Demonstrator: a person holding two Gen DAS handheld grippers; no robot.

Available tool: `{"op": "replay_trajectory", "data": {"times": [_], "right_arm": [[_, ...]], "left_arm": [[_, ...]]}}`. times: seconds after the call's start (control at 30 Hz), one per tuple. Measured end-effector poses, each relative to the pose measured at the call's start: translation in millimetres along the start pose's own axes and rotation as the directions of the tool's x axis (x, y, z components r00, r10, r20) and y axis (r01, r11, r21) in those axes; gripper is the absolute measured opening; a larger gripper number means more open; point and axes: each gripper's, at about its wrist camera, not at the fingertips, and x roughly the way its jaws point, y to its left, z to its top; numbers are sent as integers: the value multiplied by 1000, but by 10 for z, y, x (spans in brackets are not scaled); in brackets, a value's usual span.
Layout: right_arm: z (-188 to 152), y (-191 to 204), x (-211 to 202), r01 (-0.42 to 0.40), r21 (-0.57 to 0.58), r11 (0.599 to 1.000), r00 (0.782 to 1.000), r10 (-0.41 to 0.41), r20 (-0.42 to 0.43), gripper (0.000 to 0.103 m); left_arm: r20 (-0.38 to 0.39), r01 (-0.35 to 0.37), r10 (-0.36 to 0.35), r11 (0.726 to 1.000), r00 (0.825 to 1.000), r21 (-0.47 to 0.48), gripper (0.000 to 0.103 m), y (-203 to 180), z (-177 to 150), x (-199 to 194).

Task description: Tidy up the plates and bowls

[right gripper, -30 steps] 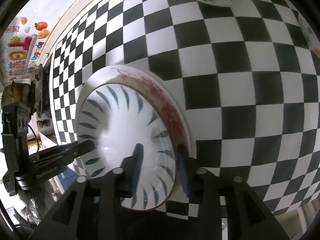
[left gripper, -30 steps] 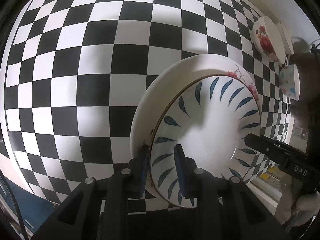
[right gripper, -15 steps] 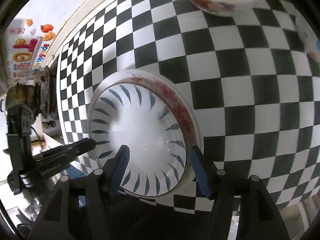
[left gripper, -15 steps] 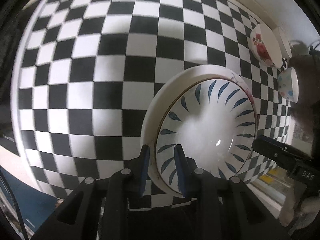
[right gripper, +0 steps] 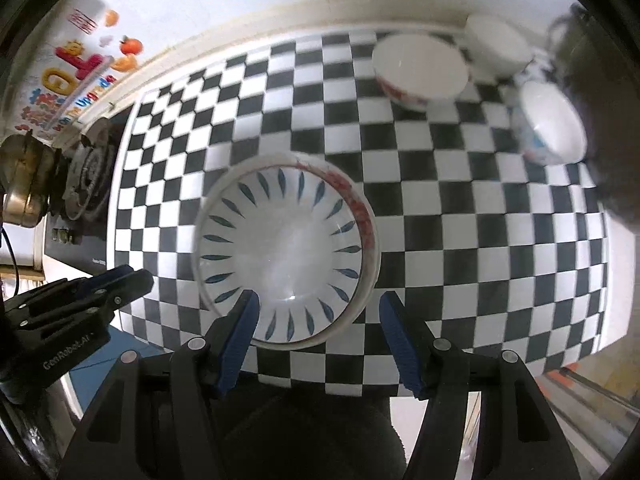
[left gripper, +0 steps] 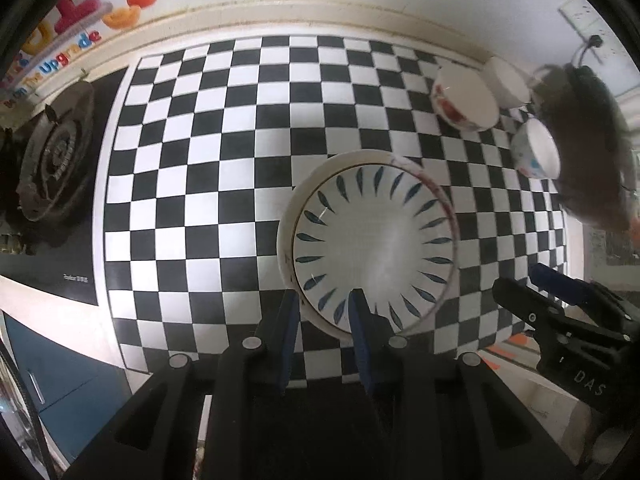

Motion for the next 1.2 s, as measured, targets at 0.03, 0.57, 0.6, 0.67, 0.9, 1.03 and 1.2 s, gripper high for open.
{"op": "replay_trajectory", "data": {"times": [0.03, 0.57, 0.6, 0.67, 0.9, 1.03, 1.2], "right_arm": [[-32, 21, -88, 7, 2, 1000, 1000, -7, 14, 65], [-444, 309, -843, 64, 16, 998, 990, -65, 124, 65], [-458, 307, -853, 54, 24, 998, 991, -57, 122, 65], [-460, 280, -846, 26, 40, 999, 992, -31, 124, 66], [-157, -162, -886, -34, 81, 996, 963, 10, 270, 89], [331, -809, -667, -86, 208, 974, 966, 30, 257, 89], [1035, -1553, -224, -115, 293, 949, 978, 55, 204, 79]], "left_arm": [[9, 5, -5, 1000, 1000, -2, 23, -25, -29, -59], [63, 35, -39, 997, 997, 64, 23, -23, -359, -500], [65, 40, -44, 997, 997, 72, 23, -32, -362, -508], [75, 46, -52, 996, 996, 79, 23, -48, -350, -525], [166, 61, -68, 997, 984, 51, 30, -220, 144, -462], [195, 56, -64, 997, 979, 49, 30, -452, 655, -267], [108, 114, -115, 993, 987, 16, 30, -785, 1352, 253]]}}
